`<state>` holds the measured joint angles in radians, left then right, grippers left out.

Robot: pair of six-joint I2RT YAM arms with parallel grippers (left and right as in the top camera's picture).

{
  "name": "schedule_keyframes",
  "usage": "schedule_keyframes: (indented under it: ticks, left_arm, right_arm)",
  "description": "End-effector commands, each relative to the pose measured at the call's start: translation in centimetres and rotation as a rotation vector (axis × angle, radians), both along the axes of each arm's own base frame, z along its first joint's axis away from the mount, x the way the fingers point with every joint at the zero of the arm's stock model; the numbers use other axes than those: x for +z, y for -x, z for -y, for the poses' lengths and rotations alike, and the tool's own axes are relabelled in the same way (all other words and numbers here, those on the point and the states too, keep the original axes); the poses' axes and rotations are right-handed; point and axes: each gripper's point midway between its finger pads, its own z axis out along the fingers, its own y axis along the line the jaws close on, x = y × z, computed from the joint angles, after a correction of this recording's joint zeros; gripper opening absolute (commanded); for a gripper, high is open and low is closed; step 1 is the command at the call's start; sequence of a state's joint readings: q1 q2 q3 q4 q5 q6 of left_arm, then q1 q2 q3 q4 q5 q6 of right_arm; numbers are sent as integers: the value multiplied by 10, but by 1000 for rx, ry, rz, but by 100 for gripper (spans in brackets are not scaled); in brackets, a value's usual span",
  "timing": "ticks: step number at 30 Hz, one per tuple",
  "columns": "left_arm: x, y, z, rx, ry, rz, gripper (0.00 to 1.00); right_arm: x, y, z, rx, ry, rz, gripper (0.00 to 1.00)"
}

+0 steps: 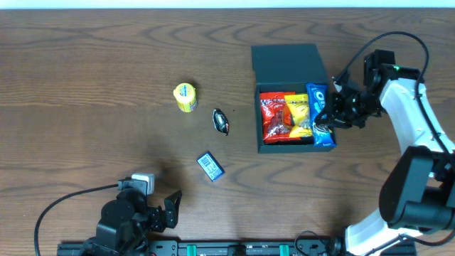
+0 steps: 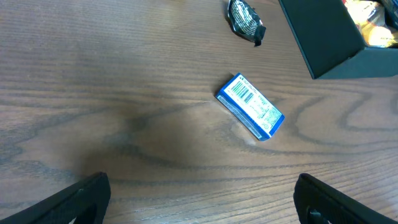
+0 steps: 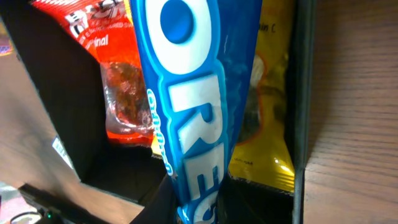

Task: Pack container
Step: 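Lift the Oreo pack and lower it into the box's right side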

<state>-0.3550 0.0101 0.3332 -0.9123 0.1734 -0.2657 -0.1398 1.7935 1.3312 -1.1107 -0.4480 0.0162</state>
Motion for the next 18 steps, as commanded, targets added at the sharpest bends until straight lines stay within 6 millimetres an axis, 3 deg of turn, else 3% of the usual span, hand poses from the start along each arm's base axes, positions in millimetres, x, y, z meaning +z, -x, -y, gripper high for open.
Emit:
schedule_keyframes:
  ticks: [1, 4, 16, 17, 18]
  left_arm:
    - [-2, 0, 0, 6, 3, -1, 95]
    - [-2, 0, 0, 6, 3, -1, 95]
    - [-2, 0, 0, 6, 3, -1, 95]
    - [-2, 0, 0, 6, 3, -1, 95]
    - [-2, 0, 0, 6, 3, -1, 95]
  right_arm:
    - [-10, 5, 11, -9, 80, -25, 1]
    - [-15, 4, 18, -10, 122, -17, 1]
    - [-18, -9, 16, -39, 104, 33, 2]
    - [-18, -9, 16, -38, 104, 32, 7]
    - [-18, -9, 15, -38, 104, 32, 19]
